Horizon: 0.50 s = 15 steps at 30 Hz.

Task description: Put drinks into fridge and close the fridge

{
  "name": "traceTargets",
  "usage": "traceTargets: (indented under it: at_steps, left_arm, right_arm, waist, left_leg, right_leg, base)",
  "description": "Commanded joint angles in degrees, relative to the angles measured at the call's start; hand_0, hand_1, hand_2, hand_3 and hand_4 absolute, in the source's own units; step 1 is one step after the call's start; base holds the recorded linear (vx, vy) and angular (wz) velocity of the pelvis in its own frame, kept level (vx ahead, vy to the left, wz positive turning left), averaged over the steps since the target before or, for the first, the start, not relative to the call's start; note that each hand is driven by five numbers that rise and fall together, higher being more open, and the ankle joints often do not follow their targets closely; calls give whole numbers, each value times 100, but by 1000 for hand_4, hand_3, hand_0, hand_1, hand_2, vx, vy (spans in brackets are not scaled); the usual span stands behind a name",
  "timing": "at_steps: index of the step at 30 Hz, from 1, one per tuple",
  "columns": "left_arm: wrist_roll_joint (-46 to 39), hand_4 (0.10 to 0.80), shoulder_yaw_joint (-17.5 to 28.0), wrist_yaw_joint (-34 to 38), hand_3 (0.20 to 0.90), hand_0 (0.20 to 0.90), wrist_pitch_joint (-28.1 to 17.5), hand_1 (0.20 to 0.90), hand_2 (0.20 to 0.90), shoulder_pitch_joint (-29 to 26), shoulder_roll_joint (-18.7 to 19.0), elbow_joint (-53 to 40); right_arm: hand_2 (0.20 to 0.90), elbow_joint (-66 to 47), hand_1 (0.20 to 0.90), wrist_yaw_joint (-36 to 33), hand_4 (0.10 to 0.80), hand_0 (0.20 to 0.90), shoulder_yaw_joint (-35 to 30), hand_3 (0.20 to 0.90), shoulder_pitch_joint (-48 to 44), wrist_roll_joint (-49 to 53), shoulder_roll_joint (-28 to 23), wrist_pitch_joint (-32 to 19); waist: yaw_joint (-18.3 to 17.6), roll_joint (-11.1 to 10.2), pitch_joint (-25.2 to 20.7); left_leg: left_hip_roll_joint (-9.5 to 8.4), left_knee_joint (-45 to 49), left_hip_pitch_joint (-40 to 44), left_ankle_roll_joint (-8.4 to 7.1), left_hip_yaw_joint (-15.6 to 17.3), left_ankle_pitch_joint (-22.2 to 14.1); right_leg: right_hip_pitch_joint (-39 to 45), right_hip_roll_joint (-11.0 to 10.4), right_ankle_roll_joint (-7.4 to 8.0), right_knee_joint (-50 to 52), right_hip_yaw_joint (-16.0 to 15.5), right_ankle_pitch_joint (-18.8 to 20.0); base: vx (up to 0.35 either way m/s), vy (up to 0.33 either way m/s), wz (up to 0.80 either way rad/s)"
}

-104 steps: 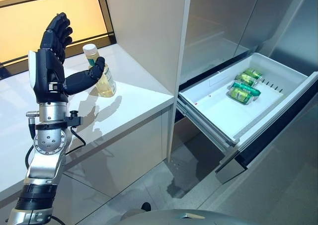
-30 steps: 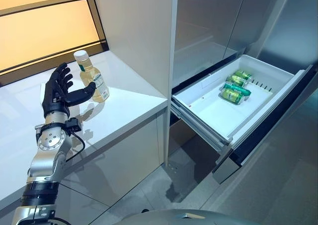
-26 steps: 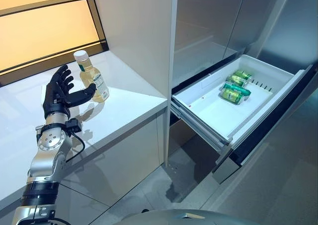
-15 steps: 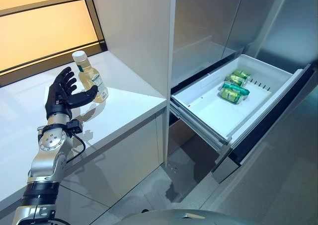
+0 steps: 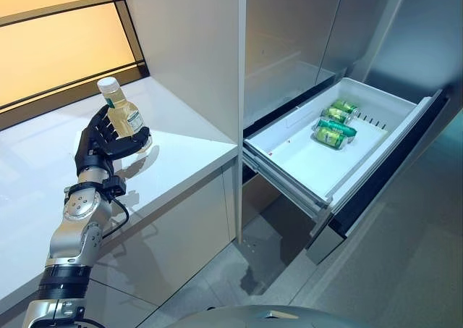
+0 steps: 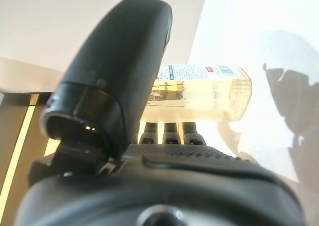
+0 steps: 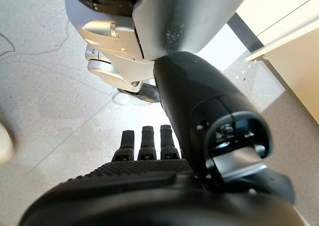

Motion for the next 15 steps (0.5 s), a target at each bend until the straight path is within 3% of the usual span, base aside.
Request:
traceTargets:
  at_steps: [1,15]
  left_arm:
    - [-122,800,128,-56,900,900,-490,900,900,-1204,224,63]
    - [-170,800,39,240,900,900,-674,900,900,-1521,191,373]
  right_arm:
    - [900,-130,900,248,800,900,184,900,-225,-50,200,46]
    - [900,-119,900,267,800,900,259,900,-230,-80,191,76]
  waist:
    - [-57,-54,-23]
    - [-152,-55,-43]
  left_leg:
    - [-315,36,223,295,169,-598]
    - [-317,36,275,296,218,-622]
  right_leg:
    - [-137,35,203,206,150,71]
    - [-120,43,201,215,214,63]
  base:
    - [0,0,0]
    - [0,0,0]
